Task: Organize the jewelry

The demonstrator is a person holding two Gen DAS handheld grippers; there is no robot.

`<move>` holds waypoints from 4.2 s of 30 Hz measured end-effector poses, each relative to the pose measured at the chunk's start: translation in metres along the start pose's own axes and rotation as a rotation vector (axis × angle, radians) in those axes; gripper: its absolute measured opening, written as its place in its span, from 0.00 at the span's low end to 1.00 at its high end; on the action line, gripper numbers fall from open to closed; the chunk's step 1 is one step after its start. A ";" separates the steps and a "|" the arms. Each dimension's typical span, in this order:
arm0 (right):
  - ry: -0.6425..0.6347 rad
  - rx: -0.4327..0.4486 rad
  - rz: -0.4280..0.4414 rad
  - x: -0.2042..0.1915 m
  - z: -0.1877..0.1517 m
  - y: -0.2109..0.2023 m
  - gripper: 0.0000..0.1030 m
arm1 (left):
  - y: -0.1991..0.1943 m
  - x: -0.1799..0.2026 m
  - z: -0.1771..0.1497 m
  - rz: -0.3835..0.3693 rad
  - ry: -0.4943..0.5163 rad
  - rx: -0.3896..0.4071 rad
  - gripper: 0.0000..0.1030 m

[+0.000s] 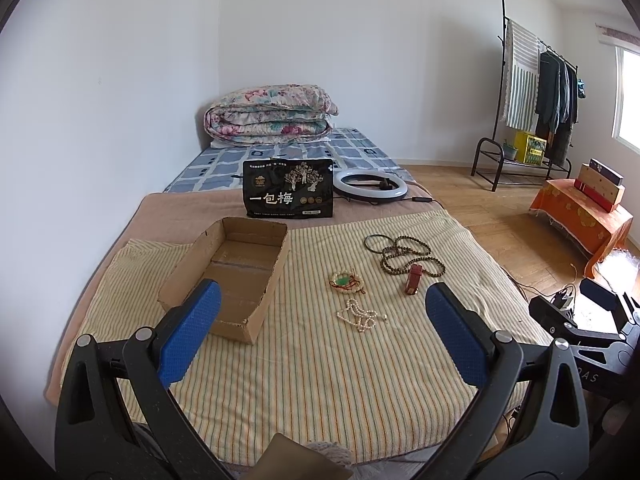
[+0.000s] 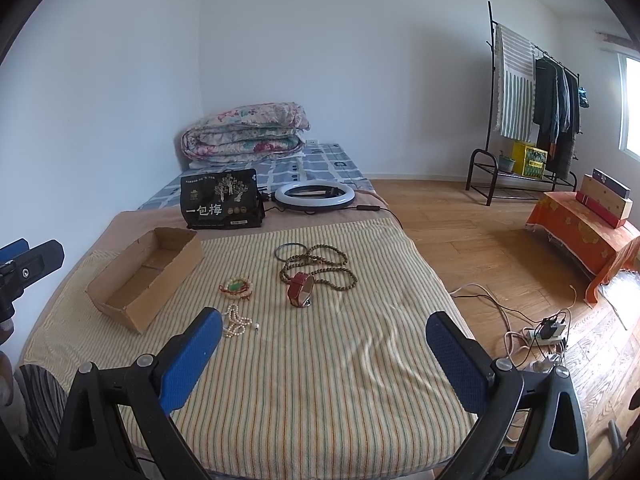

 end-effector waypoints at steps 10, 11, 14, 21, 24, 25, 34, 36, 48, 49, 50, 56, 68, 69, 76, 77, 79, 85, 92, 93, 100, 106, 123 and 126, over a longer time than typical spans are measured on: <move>-0.005 0.005 0.004 -0.005 0.002 -0.003 1.00 | -0.004 -0.005 0.001 0.021 -0.014 0.000 1.00; -0.005 0.008 0.005 -0.006 0.002 -0.004 1.00 | -0.005 -0.006 0.001 0.023 -0.016 0.000 1.00; -0.003 0.020 0.003 -0.006 0.003 -0.009 1.00 | -0.010 -0.008 0.002 0.027 -0.016 0.007 1.00; -0.011 0.037 -0.018 -0.009 0.009 -0.022 1.00 | -0.025 -0.006 0.008 0.027 0.009 0.044 1.00; -0.014 0.048 -0.039 -0.010 0.014 -0.029 1.00 | -0.024 -0.006 0.011 0.013 0.016 0.040 1.00; -0.015 0.050 -0.045 -0.009 0.015 -0.031 1.00 | -0.024 -0.006 0.011 0.008 0.016 0.039 1.00; 0.037 0.066 -0.033 0.001 0.026 -0.060 1.00 | -0.031 -0.011 0.026 -0.024 0.042 0.060 1.00; 0.064 0.070 -0.036 0.010 0.032 -0.067 1.00 | -0.031 -0.017 0.033 -0.011 0.052 0.068 1.00; 0.093 -0.047 0.087 0.030 0.058 0.001 0.93 | 0.020 -0.034 0.056 -0.127 0.056 -0.016 1.00; 0.078 -0.045 0.084 0.028 0.061 0.010 0.93 | 0.028 -0.036 0.056 -0.130 0.043 -0.039 1.00; 0.058 -0.042 0.069 0.025 0.065 0.018 0.93 | 0.036 -0.037 0.055 -0.125 0.032 -0.060 1.00; -0.057 -0.103 -0.008 0.013 0.090 0.066 0.94 | 0.079 -0.025 0.053 -0.085 0.057 -0.136 1.00; 0.039 -0.293 0.132 0.018 0.087 0.162 0.81 | 0.174 0.017 0.002 -0.145 0.130 -0.373 0.66; 0.031 -0.301 0.130 0.016 0.087 0.168 0.78 | 0.184 0.020 -0.006 -0.160 0.131 -0.402 0.65; -0.015 -0.415 0.160 -0.008 0.072 0.214 0.78 | 0.236 0.035 -0.032 -0.216 0.106 -0.526 0.55; -0.011 -0.434 0.157 -0.009 0.068 0.221 0.78 | 0.242 0.037 -0.034 -0.225 0.099 -0.542 0.55; -0.011 -0.463 0.150 -0.012 0.064 0.235 0.78 | 0.255 0.043 -0.037 -0.237 0.100 -0.573 0.55; -0.007 -0.515 0.154 -0.025 0.060 0.261 0.78 | 0.294 0.046 -0.038 -0.222 0.075 -0.622 0.46; -0.024 -0.563 0.123 -0.032 0.054 0.283 0.76 | 0.320 0.040 -0.044 -0.227 0.021 -0.667 0.39; -0.023 -0.565 0.120 -0.031 0.053 0.285 0.76 | 0.321 0.041 -0.043 -0.228 0.026 -0.663 0.39; -0.015 -0.582 0.089 -0.023 0.048 0.296 0.74 | 0.324 0.046 -0.045 -0.242 0.024 -0.662 0.39; -0.027 -0.595 0.082 -0.021 0.046 0.300 0.56 | 0.326 0.055 -0.046 -0.206 0.088 -0.643 0.37; -0.028 -0.562 0.155 -0.021 0.053 0.282 0.19 | 0.300 0.043 -0.016 -0.287 -0.014 -0.579 0.02; -0.030 -0.527 0.155 -0.019 0.062 0.273 0.19 | 0.283 0.042 0.001 -0.311 -0.021 -0.533 0.02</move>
Point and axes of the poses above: each gripper's, at about its wrist camera, not at the fingertips, and y roughly the way its jaws point, x to its right, z to its top, the point moved 9 cm from there along y, roughly the way its jaws point, and after that the axes turned 14 degrees about -x, right-handed, at the moved point
